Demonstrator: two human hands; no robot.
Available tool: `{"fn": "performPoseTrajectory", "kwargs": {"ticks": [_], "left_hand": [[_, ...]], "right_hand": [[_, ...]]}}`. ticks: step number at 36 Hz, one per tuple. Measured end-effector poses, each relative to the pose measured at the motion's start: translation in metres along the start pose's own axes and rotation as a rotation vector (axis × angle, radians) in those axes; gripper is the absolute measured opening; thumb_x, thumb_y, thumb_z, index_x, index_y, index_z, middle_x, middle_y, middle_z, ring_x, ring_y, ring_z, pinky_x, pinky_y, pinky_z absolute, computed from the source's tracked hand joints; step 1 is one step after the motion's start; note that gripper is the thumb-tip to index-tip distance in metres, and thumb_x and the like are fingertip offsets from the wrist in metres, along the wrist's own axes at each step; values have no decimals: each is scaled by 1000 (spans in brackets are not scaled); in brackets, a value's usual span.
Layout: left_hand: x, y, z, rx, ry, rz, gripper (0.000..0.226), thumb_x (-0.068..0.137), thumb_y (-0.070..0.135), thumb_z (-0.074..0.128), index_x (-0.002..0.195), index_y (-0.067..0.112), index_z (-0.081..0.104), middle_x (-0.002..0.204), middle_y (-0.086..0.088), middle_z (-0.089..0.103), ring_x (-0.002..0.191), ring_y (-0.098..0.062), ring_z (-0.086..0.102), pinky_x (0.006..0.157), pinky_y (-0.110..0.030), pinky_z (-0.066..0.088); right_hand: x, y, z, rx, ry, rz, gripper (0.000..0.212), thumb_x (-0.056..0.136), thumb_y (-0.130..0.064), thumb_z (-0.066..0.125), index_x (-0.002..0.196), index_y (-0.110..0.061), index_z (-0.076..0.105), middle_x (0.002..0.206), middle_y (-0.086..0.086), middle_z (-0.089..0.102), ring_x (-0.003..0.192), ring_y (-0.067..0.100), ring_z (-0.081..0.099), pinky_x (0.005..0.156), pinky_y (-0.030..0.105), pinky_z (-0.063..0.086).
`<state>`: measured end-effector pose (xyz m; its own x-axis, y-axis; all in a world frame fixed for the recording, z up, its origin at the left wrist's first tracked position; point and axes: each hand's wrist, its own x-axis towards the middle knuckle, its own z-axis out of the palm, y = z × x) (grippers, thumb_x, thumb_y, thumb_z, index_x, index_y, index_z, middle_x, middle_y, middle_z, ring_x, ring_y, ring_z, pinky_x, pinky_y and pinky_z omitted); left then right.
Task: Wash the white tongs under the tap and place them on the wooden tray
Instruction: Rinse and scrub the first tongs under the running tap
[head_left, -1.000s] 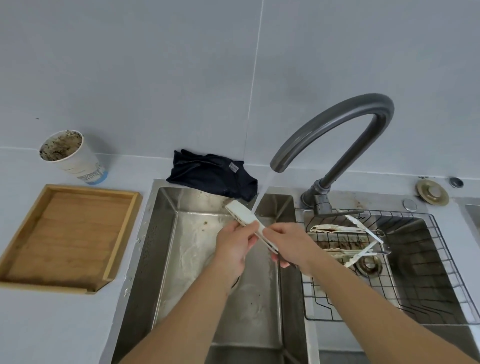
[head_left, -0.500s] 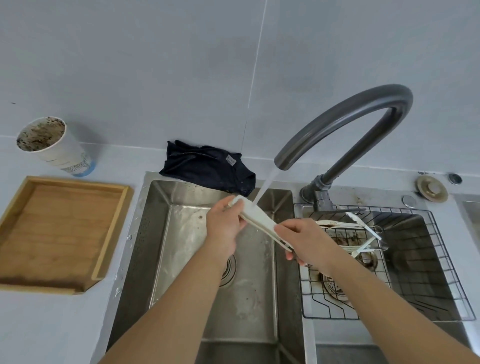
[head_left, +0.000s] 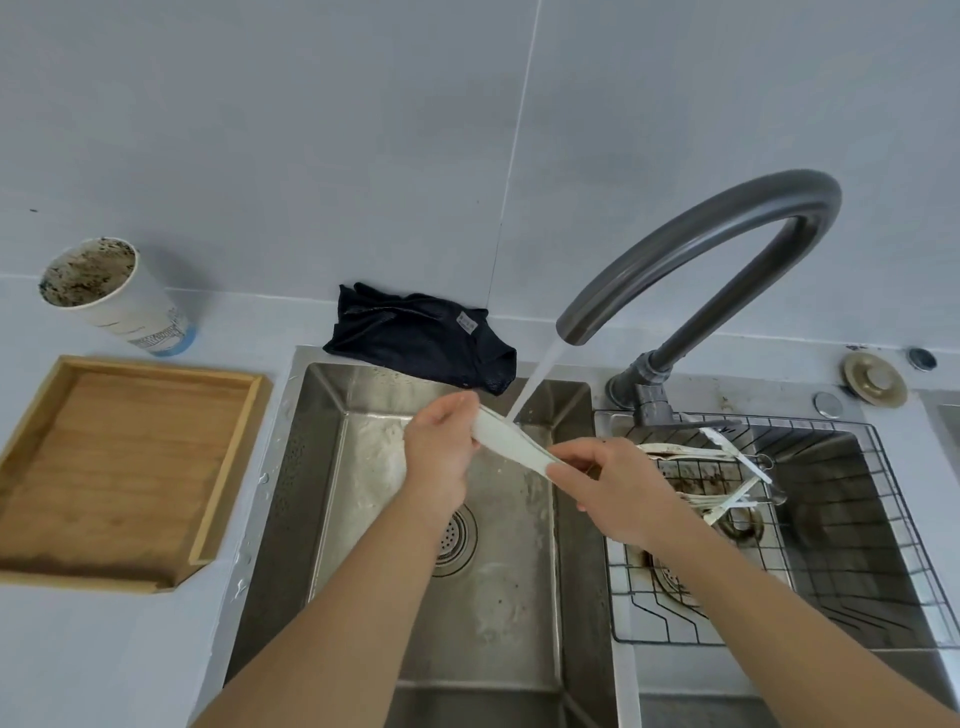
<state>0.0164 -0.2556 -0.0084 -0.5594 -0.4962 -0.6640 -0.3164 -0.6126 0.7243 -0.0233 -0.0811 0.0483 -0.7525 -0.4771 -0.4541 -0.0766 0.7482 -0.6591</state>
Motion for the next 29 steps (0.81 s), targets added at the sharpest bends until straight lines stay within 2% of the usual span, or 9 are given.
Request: {"fn": "performPoseTrajectory", "kwargs": {"ticks": [3, 7, 12, 15, 18, 21, 24, 25, 29], "left_hand": [[7, -3, -2, -13, 34, -14, 6, 95, 14, 66, 92, 14, 70, 99, -9, 71, 93, -20, 67, 76, -30, 58], [-2, -7, 3, -70, 14, -16, 14, 94, 18, 67, 108, 13, 69, 102, -7, 69, 90, -16, 68, 74, -29, 59], [-13, -15, 9, -19, -168, 30, 73, 80, 11, 83, 139, 25, 41, 114, -10, 60, 90, -20, 71, 76, -38, 62], [-8, -10, 10, 106, -50, 69, 55, 81, 16, 81, 129, 19, 54, 108, -8, 65, 89, -22, 70, 68, -32, 60], [-2, -2, 8, 189, 39, 127, 9, 88, 21, 72, 94, 16, 68, 85, -4, 69, 79, -20, 68, 59, -27, 56], [2, 2, 5, 208, 64, 127, 18, 95, 25, 65, 80, 15, 68, 78, -4, 69, 73, -17, 68, 53, -23, 54], [1, 4, 8, 221, 44, 63, 10, 94, 26, 66, 89, 17, 65, 93, -9, 70, 80, -19, 71, 62, -29, 61], [-2, 5, 10, 225, 4, 44, 14, 90, 25, 71, 99, 17, 63, 101, -10, 69, 83, -20, 72, 65, -31, 62], [-10, -3, 16, 268, -181, 25, 96, 56, 26, 94, 135, 27, 39, 120, -10, 59, 99, -27, 71, 74, -43, 64]], "right_hand": [[-2, 2, -4, -54, -4, -14, 23, 97, -34, 60, 114, -31, 74, 63, -16, 63, 53, 5, 54, 47, 14, 42], [2, -3, -2, -142, 7, -42, 26, 98, -37, 56, 118, -31, 72, 83, -10, 71, 61, 6, 58, 50, 13, 42], [7, -9, 6, -147, 35, -61, 22, 99, -35, 55, 107, -29, 74, 66, -6, 62, 51, 4, 48, 47, 13, 38], [5, -8, 8, -187, 39, -75, 24, 99, -37, 54, 112, -28, 72, 73, -10, 63, 58, 3, 51, 53, 15, 37], [1, -9, 5, -240, 41, -89, 31, 99, -39, 53, 122, -26, 69, 95, -7, 66, 79, 8, 57, 70, 25, 47], [-1, -11, 3, -325, 35, -102, 34, 100, -42, 50, 127, -27, 66, 101, -3, 63, 87, 13, 56, 76, 29, 48], [0, -12, 5, -402, 59, -101, 36, 100, -45, 48, 130, -31, 62, 97, -6, 57, 85, 12, 53, 72, 26, 41], [0, -13, 6, -419, 73, -100, 35, 100, -45, 47, 129, -31, 62, 96, -6, 55, 84, 12, 53, 72, 25, 40], [0, -22, 11, -474, 97, -131, 35, 102, -41, 45, 131, -27, 59, 94, -10, 45, 89, 17, 56, 76, 28, 43]]}}
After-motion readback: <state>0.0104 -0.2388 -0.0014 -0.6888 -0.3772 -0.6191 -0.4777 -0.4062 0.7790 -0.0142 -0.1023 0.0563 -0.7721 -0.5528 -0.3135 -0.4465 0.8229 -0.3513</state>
